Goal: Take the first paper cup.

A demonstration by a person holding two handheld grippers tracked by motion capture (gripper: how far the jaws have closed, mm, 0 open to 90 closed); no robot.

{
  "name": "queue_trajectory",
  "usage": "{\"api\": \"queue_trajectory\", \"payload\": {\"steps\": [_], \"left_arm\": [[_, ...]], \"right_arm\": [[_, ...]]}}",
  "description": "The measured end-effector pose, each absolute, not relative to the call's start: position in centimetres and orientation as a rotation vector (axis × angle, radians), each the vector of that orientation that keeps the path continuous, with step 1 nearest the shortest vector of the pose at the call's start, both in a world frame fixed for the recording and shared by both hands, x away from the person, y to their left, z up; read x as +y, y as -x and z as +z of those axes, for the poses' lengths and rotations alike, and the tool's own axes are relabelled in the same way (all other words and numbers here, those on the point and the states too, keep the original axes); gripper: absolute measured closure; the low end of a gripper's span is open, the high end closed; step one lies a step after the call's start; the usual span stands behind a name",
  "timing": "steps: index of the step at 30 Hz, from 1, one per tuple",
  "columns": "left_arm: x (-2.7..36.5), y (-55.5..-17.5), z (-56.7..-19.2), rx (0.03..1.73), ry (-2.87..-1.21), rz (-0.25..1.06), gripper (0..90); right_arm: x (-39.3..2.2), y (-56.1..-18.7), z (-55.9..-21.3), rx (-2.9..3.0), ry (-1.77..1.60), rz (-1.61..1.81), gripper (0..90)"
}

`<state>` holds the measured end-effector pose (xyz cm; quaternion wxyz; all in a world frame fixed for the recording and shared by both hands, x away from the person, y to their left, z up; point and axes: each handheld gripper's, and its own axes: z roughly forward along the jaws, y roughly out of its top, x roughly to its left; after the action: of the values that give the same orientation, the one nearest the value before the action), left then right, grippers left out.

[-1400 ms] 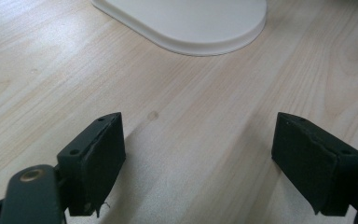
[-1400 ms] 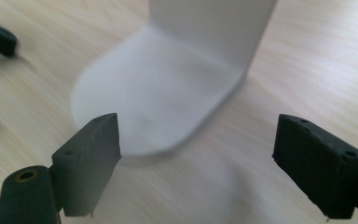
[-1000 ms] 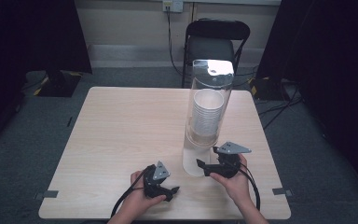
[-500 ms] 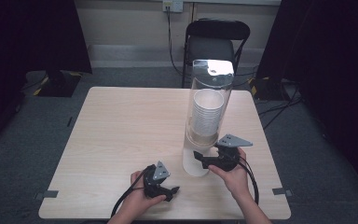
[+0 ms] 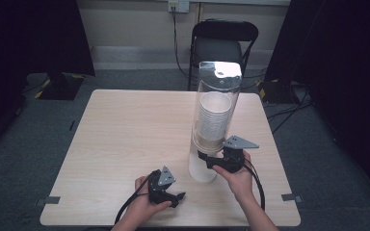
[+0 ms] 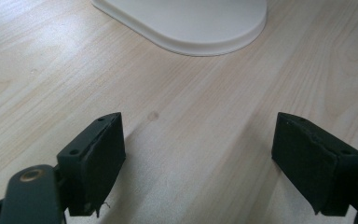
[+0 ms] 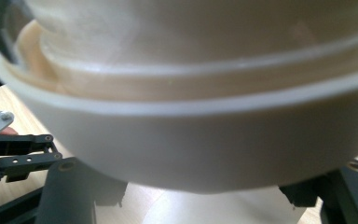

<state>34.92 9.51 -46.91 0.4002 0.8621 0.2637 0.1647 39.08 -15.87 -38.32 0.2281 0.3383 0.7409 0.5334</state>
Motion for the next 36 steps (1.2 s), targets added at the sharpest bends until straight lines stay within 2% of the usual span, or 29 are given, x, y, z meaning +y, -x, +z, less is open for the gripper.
{"api": "queue_trajectory", "payload": {"steps": [10,36], "left_arm": [[9.5,-34.9,-46.9,0.667,-2.181,0.417,16.8],[9.5,-34.9,-46.9,0.666,-2.178,0.418,16.8]], "right_arm": [[-16.0,-39.2,-38.5,2.047,-0.881,1.455,36.0],[-15.9,-38.9,-39.6,1.987,-0.859,1.479,37.1]]}}
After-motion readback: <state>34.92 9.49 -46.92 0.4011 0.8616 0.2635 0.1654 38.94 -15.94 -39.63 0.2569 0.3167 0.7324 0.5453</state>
